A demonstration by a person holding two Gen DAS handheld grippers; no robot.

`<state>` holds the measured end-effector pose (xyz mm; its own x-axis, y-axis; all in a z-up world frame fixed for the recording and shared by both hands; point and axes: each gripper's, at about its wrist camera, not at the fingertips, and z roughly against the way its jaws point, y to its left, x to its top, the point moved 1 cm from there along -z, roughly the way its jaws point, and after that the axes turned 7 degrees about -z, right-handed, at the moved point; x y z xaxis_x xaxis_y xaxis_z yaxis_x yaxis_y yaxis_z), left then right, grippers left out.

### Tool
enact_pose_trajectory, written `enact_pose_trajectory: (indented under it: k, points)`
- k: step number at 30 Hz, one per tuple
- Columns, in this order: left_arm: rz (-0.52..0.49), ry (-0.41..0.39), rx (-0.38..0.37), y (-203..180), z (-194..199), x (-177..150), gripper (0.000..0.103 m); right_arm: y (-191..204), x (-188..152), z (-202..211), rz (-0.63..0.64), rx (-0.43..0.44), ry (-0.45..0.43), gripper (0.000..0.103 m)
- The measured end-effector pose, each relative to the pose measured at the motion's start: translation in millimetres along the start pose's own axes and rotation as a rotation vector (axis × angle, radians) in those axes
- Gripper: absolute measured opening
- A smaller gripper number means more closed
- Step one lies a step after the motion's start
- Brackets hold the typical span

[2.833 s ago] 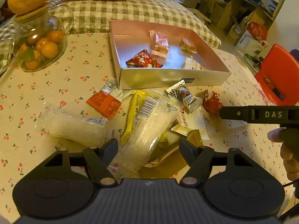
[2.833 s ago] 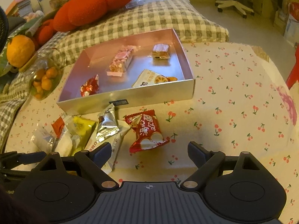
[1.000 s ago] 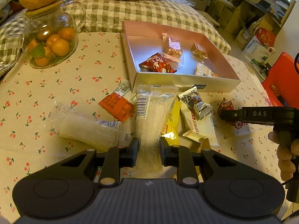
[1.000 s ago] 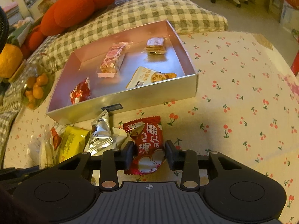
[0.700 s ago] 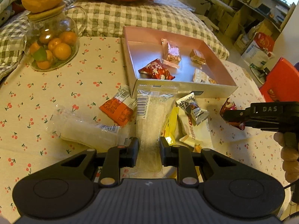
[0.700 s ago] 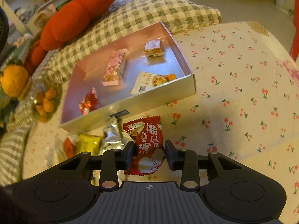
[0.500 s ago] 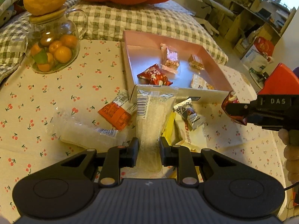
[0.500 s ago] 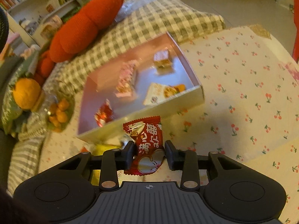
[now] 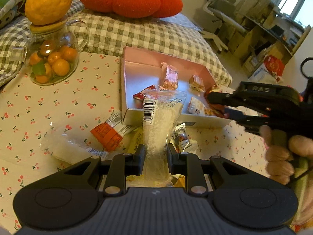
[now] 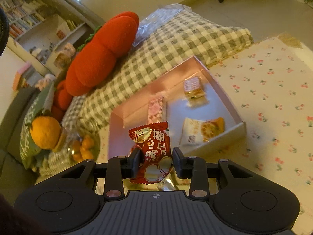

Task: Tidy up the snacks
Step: 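Carry the clear-wrapped snack and red candy packet over the silver box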

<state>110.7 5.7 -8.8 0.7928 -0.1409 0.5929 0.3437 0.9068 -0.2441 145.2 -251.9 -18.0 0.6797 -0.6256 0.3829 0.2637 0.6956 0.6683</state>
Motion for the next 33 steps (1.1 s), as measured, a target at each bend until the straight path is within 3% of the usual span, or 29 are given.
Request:
enact_pose_trajectory:
  k: [5, 18, 23, 28, 33]
  points:
    - [0.035, -0.012, -0.003, -1.4, -4.7, 10.2, 0.021, -8.6, 1.9, -19.9, -0.06, 0.027, 0.002, 0.035]
    - [0.084, -0.001, 0.038, 0.0, -30.5, 42.8, 0.021, -12.3, -0.3, -33.5, -0.024, 0.025, 0.006, 0.038]
    - [0.085, -0.002, 0.059, -2.3, -42.3, 59.7, 0.021, -11.8, 1.1, -29.2, -0.014, 0.032, 0.005, 0.046]
    - [0.057, -0.008, 0.085, -5.8, -55.5, 79.0, 0.021, -12.3, 5.2, -20.0, -0.004, 0.022, -0.012, 0.06]
    - [0.001, -0.005, 0.128, -12.1, -74.0, 96.3, 0.021, -18.5, 9.5, -13.9, -0.03, 0.021, -0.017, 0.06]
